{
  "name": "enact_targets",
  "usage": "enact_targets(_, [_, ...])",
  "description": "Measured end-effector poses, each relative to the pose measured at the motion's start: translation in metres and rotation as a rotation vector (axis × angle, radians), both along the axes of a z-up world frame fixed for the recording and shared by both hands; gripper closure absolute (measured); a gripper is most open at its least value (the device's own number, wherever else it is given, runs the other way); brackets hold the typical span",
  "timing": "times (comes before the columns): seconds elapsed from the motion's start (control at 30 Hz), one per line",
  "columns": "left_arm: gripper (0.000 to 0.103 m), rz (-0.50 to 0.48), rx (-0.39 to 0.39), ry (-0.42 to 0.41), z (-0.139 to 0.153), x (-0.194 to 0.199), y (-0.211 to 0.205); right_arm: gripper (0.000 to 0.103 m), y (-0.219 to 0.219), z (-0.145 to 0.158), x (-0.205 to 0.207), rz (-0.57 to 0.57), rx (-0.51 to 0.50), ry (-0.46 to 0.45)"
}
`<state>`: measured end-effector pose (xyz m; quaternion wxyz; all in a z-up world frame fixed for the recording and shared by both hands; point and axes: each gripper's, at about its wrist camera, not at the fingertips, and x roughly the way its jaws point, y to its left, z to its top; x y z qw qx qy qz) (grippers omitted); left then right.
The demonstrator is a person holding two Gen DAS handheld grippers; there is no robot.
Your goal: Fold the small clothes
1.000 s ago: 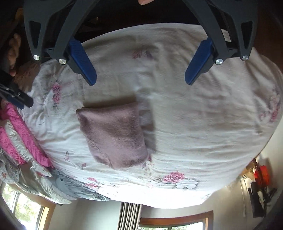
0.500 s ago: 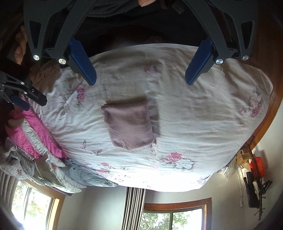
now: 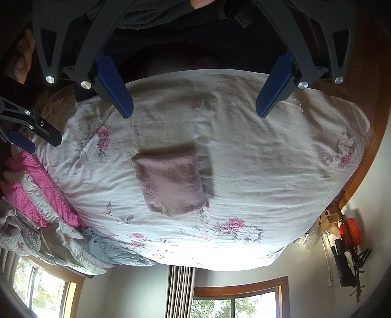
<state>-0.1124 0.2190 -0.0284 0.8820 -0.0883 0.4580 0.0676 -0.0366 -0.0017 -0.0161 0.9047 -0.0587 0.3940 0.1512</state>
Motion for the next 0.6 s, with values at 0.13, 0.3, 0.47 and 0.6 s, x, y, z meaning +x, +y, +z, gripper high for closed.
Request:
enact_targets(0.13, [0.003,0.002,-0.006,0.0,-0.0019,0.0013,0.002,0.004,0.0029,-0.0012,-0.0005,0.008,-0.011,-0.001])
enact_targets(0.3, [0.003,-0.002,-0.008,0.006,-0.0035,0.0057,0.0056,0.004,0.0044,-0.0028,0.0012,0.012,-0.016,-0.002])
enact_targets(0.47, [0.003,-0.003,-0.008,0.014,-0.0062,0.0083,0.0048,0.004,0.0049,-0.0047,0.0032,0.016,-0.019,0.0])
enact_targets(0.6, [0.003,-0.002,-0.006,0.014,-0.0072,0.0097,0.0049,0.004,0.0048,-0.0041,0.0034,0.015,-0.02,-0.002])
